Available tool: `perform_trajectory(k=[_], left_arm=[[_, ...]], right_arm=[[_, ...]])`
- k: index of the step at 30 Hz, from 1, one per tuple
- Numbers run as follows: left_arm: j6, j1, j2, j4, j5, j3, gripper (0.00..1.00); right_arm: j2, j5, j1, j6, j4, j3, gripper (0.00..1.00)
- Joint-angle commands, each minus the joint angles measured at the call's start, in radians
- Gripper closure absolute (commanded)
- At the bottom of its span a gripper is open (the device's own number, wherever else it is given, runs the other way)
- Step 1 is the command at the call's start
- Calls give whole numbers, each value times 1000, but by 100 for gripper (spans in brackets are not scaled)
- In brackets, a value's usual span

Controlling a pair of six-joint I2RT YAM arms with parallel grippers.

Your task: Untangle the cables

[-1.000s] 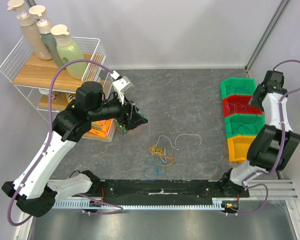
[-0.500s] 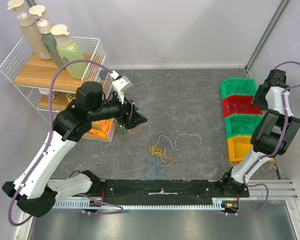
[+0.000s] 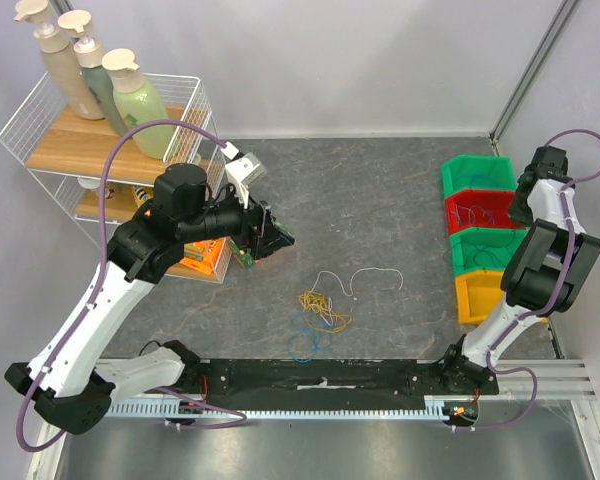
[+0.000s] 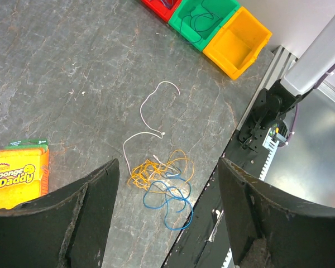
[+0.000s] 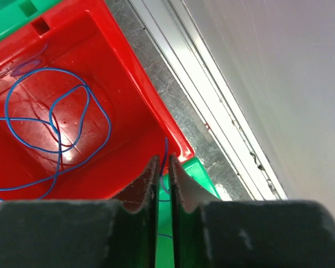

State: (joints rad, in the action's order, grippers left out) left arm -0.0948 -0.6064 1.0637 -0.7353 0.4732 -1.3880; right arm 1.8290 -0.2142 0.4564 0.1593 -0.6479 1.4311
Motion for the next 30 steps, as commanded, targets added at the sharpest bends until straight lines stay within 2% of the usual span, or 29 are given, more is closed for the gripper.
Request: perform_trajectory(k=[1,4,7,14,20,21,24,26,30], left_arm=[[40,3,-16,14,4,-2,23],[37,2,-18,17,7,0,23],[37,2,-21,17,7,1,23],[41,-1,-27,14,4,1,23],[43,-3,-31,13,2,1,23],[43,-3,-31,13,2,1,23],[41,-7,-31,10,2,0,23],[38,-9,-30,11,4,0,23],[33,-7,-24,22,15,-6,23]], right_arm=[[-28,44,2,23,-2,-40,89],[-77,99,1,40,-4,-44,100],[-131,145,1,86,-27,-61,100],[-305,81,1,138,-121,-184,100],[-324,105,-1,131,-15,-373,100],[-303,108,-1,115,0,-370,98],[-281,127,-5,95,-4,-325,73],[-301,95,-51,83,-24,-287,61],[-346,-46,-206,69,-87,-235,47]])
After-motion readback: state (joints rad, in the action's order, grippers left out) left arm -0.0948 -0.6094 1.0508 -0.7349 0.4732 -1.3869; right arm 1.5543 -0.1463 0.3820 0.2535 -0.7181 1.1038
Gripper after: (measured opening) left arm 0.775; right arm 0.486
